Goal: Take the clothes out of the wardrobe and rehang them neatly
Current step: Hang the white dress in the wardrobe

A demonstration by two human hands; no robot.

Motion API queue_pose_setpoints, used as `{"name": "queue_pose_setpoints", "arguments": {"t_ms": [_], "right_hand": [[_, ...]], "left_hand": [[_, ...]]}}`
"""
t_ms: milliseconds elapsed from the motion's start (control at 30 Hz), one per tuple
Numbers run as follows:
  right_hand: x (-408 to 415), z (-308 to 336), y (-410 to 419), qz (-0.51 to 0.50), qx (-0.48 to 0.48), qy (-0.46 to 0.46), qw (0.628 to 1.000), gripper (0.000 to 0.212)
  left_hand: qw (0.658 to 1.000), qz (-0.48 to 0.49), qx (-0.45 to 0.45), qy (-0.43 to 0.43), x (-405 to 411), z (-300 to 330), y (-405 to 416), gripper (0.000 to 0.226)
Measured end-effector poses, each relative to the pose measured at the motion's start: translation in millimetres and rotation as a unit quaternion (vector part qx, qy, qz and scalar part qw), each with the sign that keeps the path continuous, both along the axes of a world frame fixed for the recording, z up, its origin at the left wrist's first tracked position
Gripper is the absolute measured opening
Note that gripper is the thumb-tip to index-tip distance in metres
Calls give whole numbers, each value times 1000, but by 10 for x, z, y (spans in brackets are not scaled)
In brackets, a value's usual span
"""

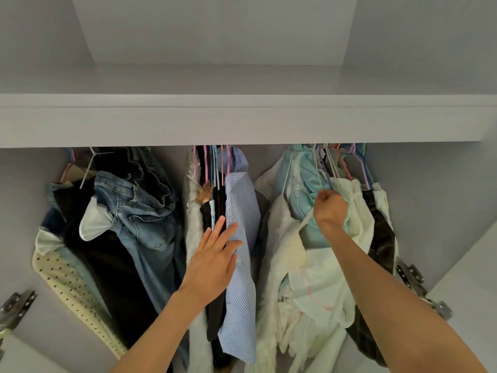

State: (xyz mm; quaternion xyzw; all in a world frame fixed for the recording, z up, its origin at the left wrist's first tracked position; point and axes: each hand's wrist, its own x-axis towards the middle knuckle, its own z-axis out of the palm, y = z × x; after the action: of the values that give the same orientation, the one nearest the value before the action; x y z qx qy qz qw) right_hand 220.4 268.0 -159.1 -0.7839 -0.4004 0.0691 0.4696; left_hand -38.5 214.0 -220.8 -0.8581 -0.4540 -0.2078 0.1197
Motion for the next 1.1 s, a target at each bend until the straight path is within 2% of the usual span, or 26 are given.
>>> {"name": "queue_pose_setpoints", "arguments": {"t_ms": [233,333,533,633,800,967,1100], "right_hand": [[11,0,-108,47,-16,-30,998,35],[11,-47,-254,66,5,-28,997,29],[-140,-358,-750,95,53,33,994,32],[-248,-752,-1062,112,59,76,989,36],[-486,-1849,-1698,162,-40,72,983,40],[-597,-3298,-2225,220,-197,91,951,42],[-550,-4656,-2557,259,-321,77,908,46]], "left_hand": [[1000,2,10,1,-35,-18,-31,40],[1000,6,10,3,-34,-24,-71,42],[1000,-4,21,-16,-45,-79,-301,45],[999,-9,18,-47,-71,-314,-543,41],[997,-9,-68,-40,-197,-1283,-1031,64],[985,10,-165,-42,-335,-2708,-1541,53],[970,21,-242,17,-387,-4071,-1937,49]]}}
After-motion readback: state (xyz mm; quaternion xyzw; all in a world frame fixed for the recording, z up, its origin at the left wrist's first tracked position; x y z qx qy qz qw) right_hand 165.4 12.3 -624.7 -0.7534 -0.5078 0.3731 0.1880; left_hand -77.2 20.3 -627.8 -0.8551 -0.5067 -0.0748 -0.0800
